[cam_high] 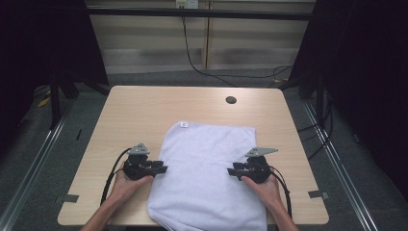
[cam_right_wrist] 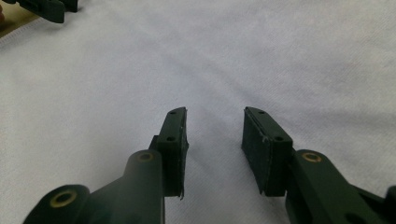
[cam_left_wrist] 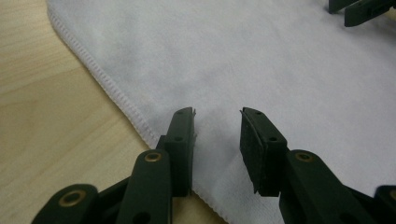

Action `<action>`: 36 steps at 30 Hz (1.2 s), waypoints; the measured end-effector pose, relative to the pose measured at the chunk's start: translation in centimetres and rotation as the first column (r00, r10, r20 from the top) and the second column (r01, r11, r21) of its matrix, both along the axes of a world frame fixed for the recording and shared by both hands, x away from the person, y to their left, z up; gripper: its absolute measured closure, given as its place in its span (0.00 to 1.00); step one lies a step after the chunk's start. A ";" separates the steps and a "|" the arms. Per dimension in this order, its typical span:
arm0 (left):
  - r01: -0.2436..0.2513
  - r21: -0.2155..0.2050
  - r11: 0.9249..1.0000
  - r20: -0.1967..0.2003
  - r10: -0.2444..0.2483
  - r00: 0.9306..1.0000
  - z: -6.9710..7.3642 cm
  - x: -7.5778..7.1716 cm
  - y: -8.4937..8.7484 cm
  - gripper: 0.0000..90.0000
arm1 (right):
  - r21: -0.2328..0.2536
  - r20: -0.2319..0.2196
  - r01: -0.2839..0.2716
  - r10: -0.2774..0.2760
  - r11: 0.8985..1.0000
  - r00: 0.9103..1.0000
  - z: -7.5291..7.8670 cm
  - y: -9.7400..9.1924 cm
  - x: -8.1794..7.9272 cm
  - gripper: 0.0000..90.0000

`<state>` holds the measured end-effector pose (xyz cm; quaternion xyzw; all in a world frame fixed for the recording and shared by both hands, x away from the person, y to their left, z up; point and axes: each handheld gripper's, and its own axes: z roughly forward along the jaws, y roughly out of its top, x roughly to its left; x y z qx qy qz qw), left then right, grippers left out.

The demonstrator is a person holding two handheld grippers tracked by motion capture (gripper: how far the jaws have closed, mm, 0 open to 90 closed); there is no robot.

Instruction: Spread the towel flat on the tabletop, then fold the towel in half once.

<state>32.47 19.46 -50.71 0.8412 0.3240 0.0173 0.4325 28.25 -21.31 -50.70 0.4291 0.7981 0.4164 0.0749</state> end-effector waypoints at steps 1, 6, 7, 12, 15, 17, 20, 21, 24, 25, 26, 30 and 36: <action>0.003 -0.002 1.000 0.002 -0.003 1.000 0.0 -0.3 0.1 0.72 | 0.006 0.001 -0.002 0.002 1.000 1.000 0.0 0.0 -0.2 0.67; 0.022 -0.020 1.000 -0.024 -0.023 0.999 0.0 -2.4 1.1 0.73 | -0.032 -0.013 -0.047 0.047 0.998 0.999 0.4 0.6 -1.8 0.68; 0.026 -0.014 1.000 -0.024 -0.026 0.999 0.1 -2.9 1.1 0.74 | -0.030 -0.008 -0.054 0.053 0.998 0.999 0.3 0.7 -2.3 0.67; 0.053 -0.010 0.999 -0.050 -0.053 0.997 0.3 -4.9 1.3 0.74 | 0.007 -0.024 -0.078 0.078 0.997 0.997 0.2 0.4 -4.0 0.69; 0.070 0.000 0.998 -0.057 -0.070 0.996 0.4 -6.0 1.4 0.74 | -0.001 -0.022 -0.097 0.097 0.995 0.995 0.3 0.5 -4.9 0.69; 0.080 -0.007 0.997 -0.067 -0.081 0.994 0.5 -6.6 1.6 0.74 | -0.001 -0.031 -0.114 0.114 0.993 0.993 0.4 0.7 -5.5 0.69; 0.088 -0.014 0.996 -0.071 -0.089 0.994 0.5 -6.8 1.7 0.73 | -0.003 -0.046 -0.128 0.128 0.992 0.991 0.7 0.8 -5.9 0.63; 0.091 -0.019 0.996 -0.074 -0.092 0.993 0.5 -6.7 1.7 0.72 | 0.005 -0.032 -0.123 0.123 0.992 0.992 0.8 0.7 -5.7 0.61; 0.089 -0.021 0.996 -0.066 -0.091 0.994 0.6 -6.5 1.7 0.69 | 0.048 0.004 -0.084 0.084 0.995 0.996 1.8 -0.2 -4.1 0.59; 0.088 -0.035 0.995 -0.069 -0.091 0.993 0.6 -6.3 1.7 0.68 | 0.049 0.015 -0.070 0.070 0.996 0.997 2.1 -0.6 -3.4 0.59; 0.085 -0.049 0.995 -0.068 -0.088 0.994 0.7 -6.1 1.7 0.68 | 0.034 0.023 -0.052 0.051 0.998 0.998 2.4 -1.0 -2.7 0.58; 0.050 -0.063 0.997 -0.050 -0.053 0.997 1.1 -5.3 2.0 0.67 | 0.024 0.049 0.021 -0.022 0.999 0.999 2.7 -2.6 0.2 0.57; -0.002 -0.063 0.998 -0.033 0.000 0.999 1.6 -3.3 2.3 0.66 | -0.008 0.054 0.103 -0.103 0.995 0.993 1.9 -4.4 3.2 0.57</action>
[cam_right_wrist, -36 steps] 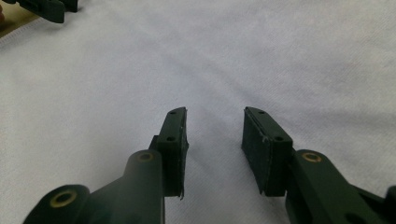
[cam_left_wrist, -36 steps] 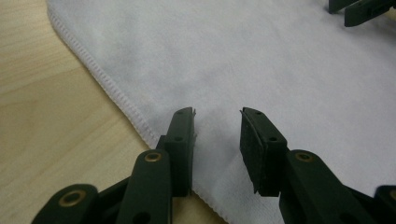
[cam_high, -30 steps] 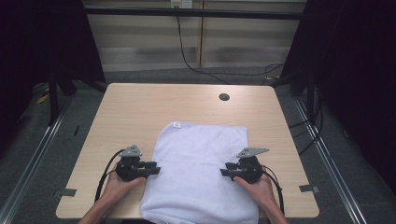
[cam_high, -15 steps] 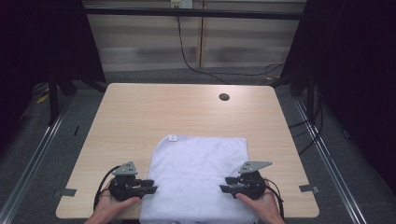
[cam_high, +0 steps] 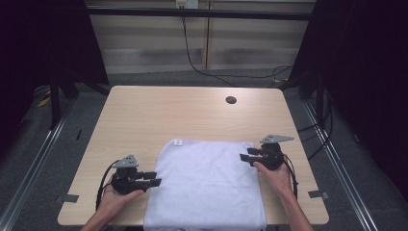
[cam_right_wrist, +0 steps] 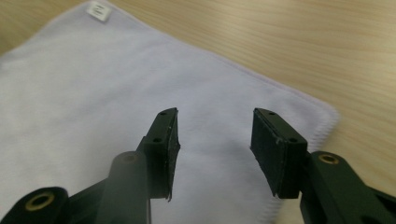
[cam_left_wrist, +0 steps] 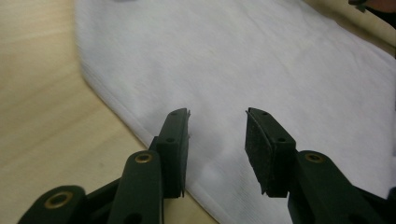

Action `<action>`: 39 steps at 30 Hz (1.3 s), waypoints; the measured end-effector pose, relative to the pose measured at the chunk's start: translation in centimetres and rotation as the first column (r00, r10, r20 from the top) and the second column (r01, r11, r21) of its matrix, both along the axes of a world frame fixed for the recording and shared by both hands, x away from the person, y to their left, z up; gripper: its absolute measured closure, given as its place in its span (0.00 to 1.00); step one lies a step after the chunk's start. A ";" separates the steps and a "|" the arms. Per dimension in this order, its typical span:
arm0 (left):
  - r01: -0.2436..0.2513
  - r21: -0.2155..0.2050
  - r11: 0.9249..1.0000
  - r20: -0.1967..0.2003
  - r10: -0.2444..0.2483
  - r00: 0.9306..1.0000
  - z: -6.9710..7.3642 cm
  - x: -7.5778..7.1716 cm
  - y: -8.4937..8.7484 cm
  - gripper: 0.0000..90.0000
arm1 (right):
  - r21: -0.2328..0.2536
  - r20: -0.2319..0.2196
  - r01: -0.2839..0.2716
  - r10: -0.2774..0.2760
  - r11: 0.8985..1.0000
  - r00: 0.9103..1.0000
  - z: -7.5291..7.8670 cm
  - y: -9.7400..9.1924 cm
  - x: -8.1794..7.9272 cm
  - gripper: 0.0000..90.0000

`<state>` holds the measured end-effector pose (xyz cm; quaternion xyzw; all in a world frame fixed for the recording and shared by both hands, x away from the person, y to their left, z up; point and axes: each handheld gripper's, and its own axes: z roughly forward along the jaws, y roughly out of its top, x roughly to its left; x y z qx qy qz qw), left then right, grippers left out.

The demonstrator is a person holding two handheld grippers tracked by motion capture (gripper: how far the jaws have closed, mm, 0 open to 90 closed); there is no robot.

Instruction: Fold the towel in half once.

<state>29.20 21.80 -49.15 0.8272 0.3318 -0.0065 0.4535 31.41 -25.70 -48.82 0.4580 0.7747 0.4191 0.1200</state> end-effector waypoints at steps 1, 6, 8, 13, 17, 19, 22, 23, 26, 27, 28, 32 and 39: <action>-0.012 -0.006 1.000 0.006 0.012 1.000 0.1 0.4 0.1 0.66 | -0.004 -0.006 0.005 -0.005 1.000 1.000 -0.2 -0.2 0.4 0.57; -0.071 -0.001 0.997 0.011 0.071 0.997 0.4 3.0 0.3 0.65 | -0.032 0.011 0.022 -0.022 0.999 1.000 -0.2 -0.2 1.6 0.57; -0.082 -0.015 0.997 0.018 0.083 0.996 0.7 4.1 0.2 0.65 | -0.051 0.002 0.039 -0.039 0.998 0.999 -0.5 -0.5 2.1 0.56; -0.122 -0.008 0.993 0.039 0.122 0.992 0.6 6.5 -0.7 0.62 | -0.084 -0.022 0.040 -0.042 0.996 0.999 -1.6 -0.3 3.0 0.55; -0.151 -0.028 0.988 0.022 0.151 0.988 -0.2 8.2 -1.2 0.55 | -0.103 0.010 0.056 -0.056 0.993 0.998 -2.0 0.3 3.0 0.58; -0.163 -0.010 0.987 0.014 0.163 0.986 -0.7 8.7 -1.5 0.53 | -0.117 0.025 0.060 -0.057 0.991 0.998 -2.1 0.6 2.8 0.65; -0.155 0.018 0.988 0.005 0.154 0.988 -1.6 9.0 -2.5 0.53 | -0.117 0.009 0.021 -0.020 0.993 1.000 -1.9 1.0 2.6 0.80; -0.144 0.027 0.989 0.013 0.144 0.989 -1.9 8.9 -2.8 0.53 | -0.107 0.005 0.012 -0.012 0.994 1.000 -1.9 1.1 2.6 0.86; -0.124 0.029 0.992 0.014 0.124 0.992 -1.9 8.7 -3.6 0.59 | -0.080 -0.006 -0.011 0.011 0.997 1.000 -2.0 1.4 2.5 0.95; -0.100 0.039 0.994 0.017 0.099 0.995 -1.9 8.6 -3.8 0.67 | -0.069 -0.014 -0.014 0.013 0.998 1.000 -2.0 1.5 2.5 0.96; -0.096 0.054 0.994 0.027 0.094 0.995 -1.9 8.4 -4.0 0.76 | -0.058 -0.019 -0.018 0.017 0.998 1.000 -2.0 1.5 2.5 0.97; -0.076 0.026 0.997 -0.008 0.077 0.997 -2.0 8.2 -3.5 0.95 | -0.013 -0.014 -0.021 0.021 1.000 1.000 -1.6 1.4 2.3 0.97; -0.106 -0.097 0.990 0.044 0.111 0.993 1.8 8.0 -1.1 0.96 | 0.081 0.064 -0.007 0.001 0.997 0.998 2.5 0.2 2.5 0.98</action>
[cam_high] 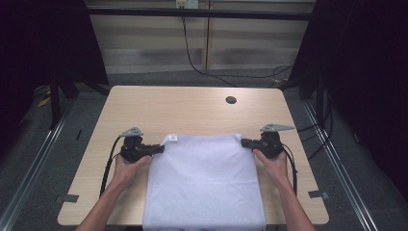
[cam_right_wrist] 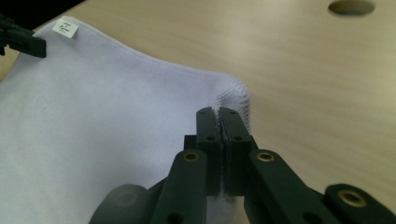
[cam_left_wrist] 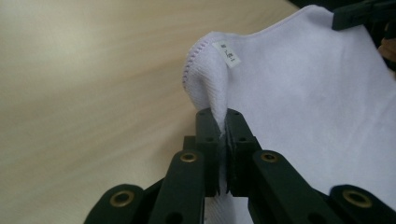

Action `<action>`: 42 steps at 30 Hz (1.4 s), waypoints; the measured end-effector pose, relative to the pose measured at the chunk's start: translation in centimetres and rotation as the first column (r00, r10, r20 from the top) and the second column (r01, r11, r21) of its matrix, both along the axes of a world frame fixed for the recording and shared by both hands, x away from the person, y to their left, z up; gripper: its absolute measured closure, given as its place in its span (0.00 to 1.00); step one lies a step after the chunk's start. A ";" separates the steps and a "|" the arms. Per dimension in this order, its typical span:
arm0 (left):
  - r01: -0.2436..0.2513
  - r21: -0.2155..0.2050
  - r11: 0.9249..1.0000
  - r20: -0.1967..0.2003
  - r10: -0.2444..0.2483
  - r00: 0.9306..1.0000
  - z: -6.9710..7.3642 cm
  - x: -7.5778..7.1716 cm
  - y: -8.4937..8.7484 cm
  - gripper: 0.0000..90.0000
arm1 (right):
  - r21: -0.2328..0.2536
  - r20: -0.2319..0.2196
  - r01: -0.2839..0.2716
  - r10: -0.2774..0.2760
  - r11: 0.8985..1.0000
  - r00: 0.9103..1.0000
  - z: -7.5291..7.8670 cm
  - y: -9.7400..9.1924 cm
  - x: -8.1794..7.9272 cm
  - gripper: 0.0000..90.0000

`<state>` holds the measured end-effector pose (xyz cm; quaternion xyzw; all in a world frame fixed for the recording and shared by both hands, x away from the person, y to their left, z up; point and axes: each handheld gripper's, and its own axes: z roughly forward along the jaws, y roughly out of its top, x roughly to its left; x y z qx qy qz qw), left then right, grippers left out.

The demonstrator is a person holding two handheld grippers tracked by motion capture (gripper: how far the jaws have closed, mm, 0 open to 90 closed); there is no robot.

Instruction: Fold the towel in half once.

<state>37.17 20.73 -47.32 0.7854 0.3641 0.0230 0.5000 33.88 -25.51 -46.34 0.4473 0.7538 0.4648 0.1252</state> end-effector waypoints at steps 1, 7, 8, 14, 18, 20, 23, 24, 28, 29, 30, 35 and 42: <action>-0.004 -0.012 1.000 0.020 0.004 1.000 0.8 0.2 0.2 0.96 | 0.022 0.009 0.000 -0.001 1.000 1.000 0.9 -0.1 0.2 0.98; -0.050 -0.076 0.996 0.093 0.057 0.994 6.3 2.1 0.8 0.96 | 0.068 0.106 0.013 -0.020 0.998 0.994 6.4 0.2 2.6 0.98; -0.058 -0.076 0.995 0.101 0.065 0.993 7.3 2.5 0.9 0.96 | 0.068 0.121 0.014 -0.022 0.998 0.992 7.4 0.3 3.1 0.98; -0.068 -0.153 0.986 0.205 0.099 0.974 13.9 3.8 1.5 0.96 | 0.119 0.221 0.026 -0.052 0.993 0.974 13.9 0.2 5.5 0.98; -0.049 -0.141 0.989 0.261 0.085 0.962 15.8 2.6 1.4 0.96 | 0.174 0.291 -0.009 -0.043 0.985 0.956 17.1 0.4 4.5 0.98; -0.013 -0.140 0.990 0.263 0.050 0.964 15.3 1.4 1.5 0.96 | 0.164 0.302 -0.048 -0.004 0.985 0.953 17.0 0.9 3.0 0.98; 0.025 -0.135 0.991 0.237 0.008 0.971 13.4 -1.0 1.7 0.96 | 0.135 0.288 -0.097 0.055 0.986 0.956 15.3 1.1 0.2 0.98; 0.026 -0.131 0.991 0.232 0.005 0.973 12.7 -2.0 1.7 0.96 | 0.129 0.276 -0.104 0.065 0.986 0.959 14.5 1.0 -0.8 0.98; 0.082 -0.126 0.989 0.172 -0.060 0.983 9.7 -5.5 2.1 0.96 | 0.116 0.224 -0.145 0.117 0.983 0.968 11.2 0.5 -5.2 0.98; 0.094 -0.131 0.987 0.155 -0.073 0.985 9.0 -6.5 2.2 0.96 | 0.120 0.203 -0.153 0.127 0.981 0.971 10.3 0.4 -6.4 0.98; 0.109 -0.109 0.988 0.138 -0.093 0.986 8.2 -7.4 2.3 0.96 | 0.110 0.187 -0.156 0.134 0.981 0.973 9.5 0.3 -7.5 0.98; 0.156 -0.062 0.986 0.033 -0.154 0.988 3.5 -11.2 1.5 0.96 | 0.114 0.076 -0.165 0.157 0.980 0.985 4.9 -0.1 -12.5 0.98; 0.192 0.052 0.980 -0.116 -0.185 0.976 -2.3 -12.1 0.2 0.95 | 0.034 -0.132 -0.185 0.188 0.982 0.973 -2.0 1.2 -15.2 0.98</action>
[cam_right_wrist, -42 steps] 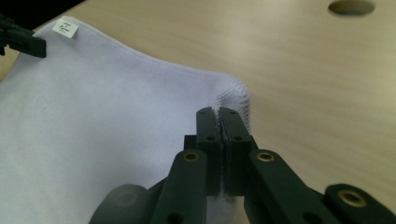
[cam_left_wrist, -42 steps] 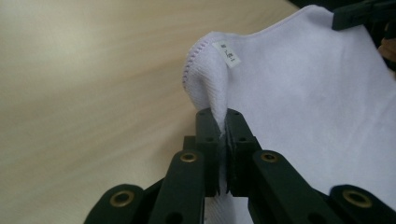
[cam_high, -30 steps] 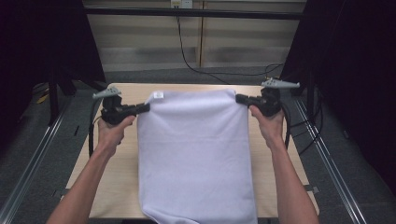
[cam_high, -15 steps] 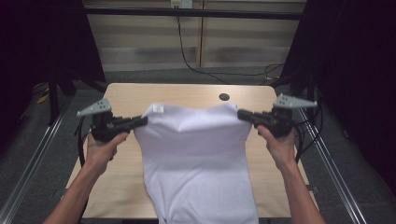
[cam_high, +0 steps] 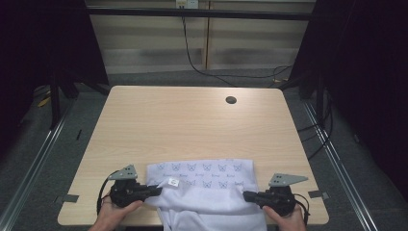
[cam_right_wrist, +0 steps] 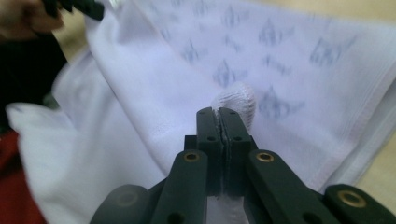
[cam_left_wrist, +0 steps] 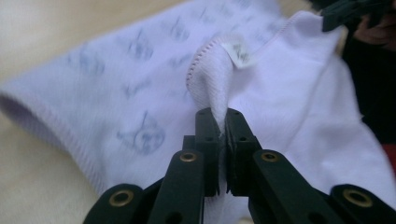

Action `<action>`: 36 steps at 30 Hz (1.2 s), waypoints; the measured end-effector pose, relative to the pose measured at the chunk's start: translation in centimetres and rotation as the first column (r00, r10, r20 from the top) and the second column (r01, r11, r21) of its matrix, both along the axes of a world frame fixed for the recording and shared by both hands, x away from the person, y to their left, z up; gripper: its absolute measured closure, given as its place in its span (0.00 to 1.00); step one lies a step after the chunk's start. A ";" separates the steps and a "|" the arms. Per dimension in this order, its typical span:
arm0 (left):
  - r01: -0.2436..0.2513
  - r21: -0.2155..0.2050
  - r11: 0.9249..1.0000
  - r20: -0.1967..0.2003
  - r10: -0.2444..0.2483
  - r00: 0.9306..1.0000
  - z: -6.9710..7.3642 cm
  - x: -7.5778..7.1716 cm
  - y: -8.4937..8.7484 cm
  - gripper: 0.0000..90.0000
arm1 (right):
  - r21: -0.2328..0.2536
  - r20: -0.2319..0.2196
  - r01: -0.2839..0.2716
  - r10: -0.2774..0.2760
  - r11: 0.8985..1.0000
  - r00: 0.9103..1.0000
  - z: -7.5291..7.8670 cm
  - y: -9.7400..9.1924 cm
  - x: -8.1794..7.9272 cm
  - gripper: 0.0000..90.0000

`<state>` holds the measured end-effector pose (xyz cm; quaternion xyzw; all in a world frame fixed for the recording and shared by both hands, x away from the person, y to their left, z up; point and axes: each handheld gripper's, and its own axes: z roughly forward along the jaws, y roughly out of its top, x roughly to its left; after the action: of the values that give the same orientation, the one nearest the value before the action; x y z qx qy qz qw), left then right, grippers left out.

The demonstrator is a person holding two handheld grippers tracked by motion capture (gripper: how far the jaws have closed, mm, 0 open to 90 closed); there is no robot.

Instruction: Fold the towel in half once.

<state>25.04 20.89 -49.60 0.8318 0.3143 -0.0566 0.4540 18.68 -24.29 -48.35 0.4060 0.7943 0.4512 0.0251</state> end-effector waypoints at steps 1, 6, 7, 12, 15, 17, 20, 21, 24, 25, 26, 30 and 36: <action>-0.001 0.043 0.999 0.005 0.001 1.000 -0.4 -0.1 -0.3 0.95 | -0.012 -0.015 -0.001 0.000 1.000 1.000 -0.7 0.1 0.2 0.98; -0.053 0.049 0.997 0.003 0.053 0.999 -1.0 2.1 -0.4 0.96 | -0.070 -0.054 -0.016 0.012 0.997 0.998 -1.7 1.2 2.3 0.98; -0.073 0.061 0.995 0.024 0.072 0.997 -1.0 2.8 -0.4 0.95 | -0.071 -0.047 -0.003 -0.001 0.997 0.999 -1.8 1.3 3.1 0.98; -0.164 0.072 0.984 0.058 0.160 0.985 -1.1 7.8 0.3 0.95 | -0.080 -0.015 0.034 -0.035 0.996 0.999 -2.1 2.0 7.6 0.98; -0.210 0.101 0.973 0.090 0.201 0.975 -1.0 10.7 0.2 0.95 | -0.082 -0.010 0.064 -0.065 0.995 0.998 -2.2 2.8 10.6 0.98; -0.242 0.084 0.967 0.078 0.235 0.969 -1.2 12.4 0.2 0.95 | -0.084 -0.007 0.090 -0.091 0.992 0.996 -2.3 3.2 12.5 0.98; -0.252 0.070 0.965 0.075 0.247 0.966 -1.4 14.3 0.6 0.95 | -0.083 0.003 0.131 -0.131 0.988 0.991 -2.4 3.5 15.2 0.98; -0.263 0.063 0.963 0.077 0.258 0.963 -1.5 14.9 0.6 0.95 | -0.074 0.003 0.143 -0.143 0.987 0.990 -2.5 3.5 16.0 0.98; -0.291 0.056 0.955 0.069 0.287 0.955 -1.6 16.4 0.2 0.95 | -0.088 0.006 0.185 -0.185 0.979 0.983 -2.5 3.6 18.2 0.98; -0.294 0.066 0.953 0.067 0.290 0.955 -1.5 16.9 0.1 0.95 | -0.096 0.008 0.206 -0.206 0.974 0.979 -2.5 3.7 18.9 0.98; -0.308 0.069 0.949 0.065 0.304 0.950 -1.5 17.3 -0.1 0.95 | -0.104 0.009 0.215 -0.215 0.971 0.977 -2.4 3.8 19.4 0.98; -0.325 0.061 0.944 0.055 0.321 0.945 -1.4 17.9 -0.4 0.95 | -0.101 0.008 0.257 -0.258 0.961 0.966 -2.3 3.8 20.7 0.98; -0.318 -0.072 0.945 0.128 0.325 0.937 3.5 16.6 0.7 0.96 | 0.054 0.106 0.267 -0.271 0.962 0.957 2.8 1.7 20.0 0.98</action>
<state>41.60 21.60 -46.09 0.7595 0.4123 0.0684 0.4985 38.68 -22.59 -45.58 0.4846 0.7202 0.4810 0.1230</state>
